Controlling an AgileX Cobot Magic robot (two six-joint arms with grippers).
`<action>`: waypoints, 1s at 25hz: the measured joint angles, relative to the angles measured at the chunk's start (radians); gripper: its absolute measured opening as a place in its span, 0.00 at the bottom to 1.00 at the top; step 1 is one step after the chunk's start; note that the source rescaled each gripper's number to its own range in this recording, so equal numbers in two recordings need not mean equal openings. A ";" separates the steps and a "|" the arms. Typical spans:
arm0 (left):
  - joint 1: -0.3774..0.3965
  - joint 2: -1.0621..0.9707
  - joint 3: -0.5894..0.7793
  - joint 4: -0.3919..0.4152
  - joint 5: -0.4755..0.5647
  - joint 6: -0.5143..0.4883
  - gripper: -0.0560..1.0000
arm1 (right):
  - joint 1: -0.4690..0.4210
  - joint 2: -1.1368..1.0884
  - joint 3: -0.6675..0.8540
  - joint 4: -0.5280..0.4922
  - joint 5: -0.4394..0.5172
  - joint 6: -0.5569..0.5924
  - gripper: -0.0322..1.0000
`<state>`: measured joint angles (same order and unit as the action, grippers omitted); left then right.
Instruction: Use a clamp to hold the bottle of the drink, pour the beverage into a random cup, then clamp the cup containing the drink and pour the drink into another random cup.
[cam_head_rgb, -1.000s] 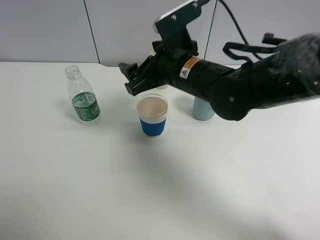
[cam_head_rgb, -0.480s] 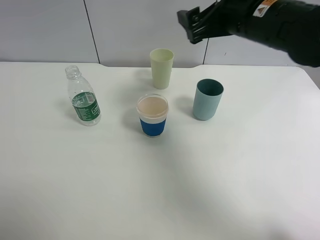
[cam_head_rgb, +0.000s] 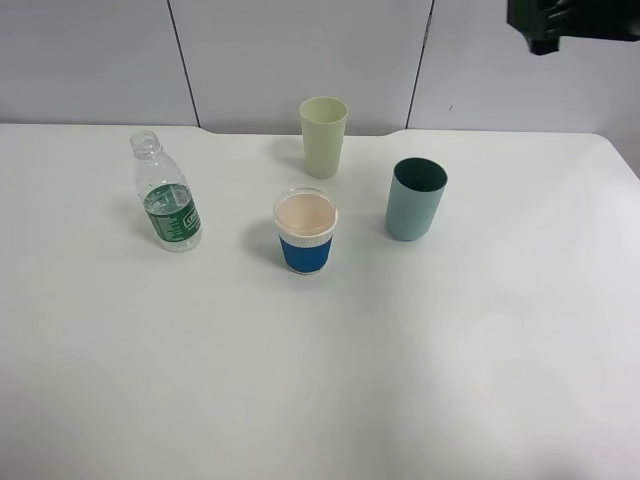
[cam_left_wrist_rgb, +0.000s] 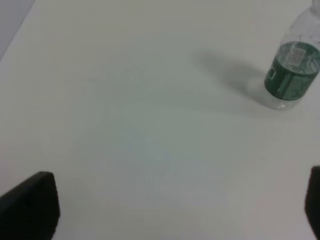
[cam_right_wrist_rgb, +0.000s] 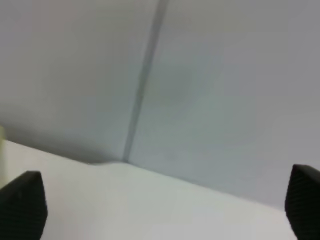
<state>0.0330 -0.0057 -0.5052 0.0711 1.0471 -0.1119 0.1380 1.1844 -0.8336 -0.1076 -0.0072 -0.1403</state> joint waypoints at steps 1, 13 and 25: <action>0.000 0.000 0.000 0.000 0.000 0.000 1.00 | -0.027 -0.025 0.000 -0.021 0.038 0.029 0.85; 0.000 0.000 0.000 0.000 0.000 0.000 1.00 | -0.237 -0.445 0.000 -0.077 0.391 0.172 0.85; 0.000 0.000 0.000 0.000 0.000 0.000 1.00 | -0.237 -0.852 0.000 0.006 0.881 0.289 0.85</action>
<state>0.0330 -0.0057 -0.5052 0.0711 1.0471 -0.1119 -0.0986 0.3325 -0.8336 -0.1013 0.8734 0.1483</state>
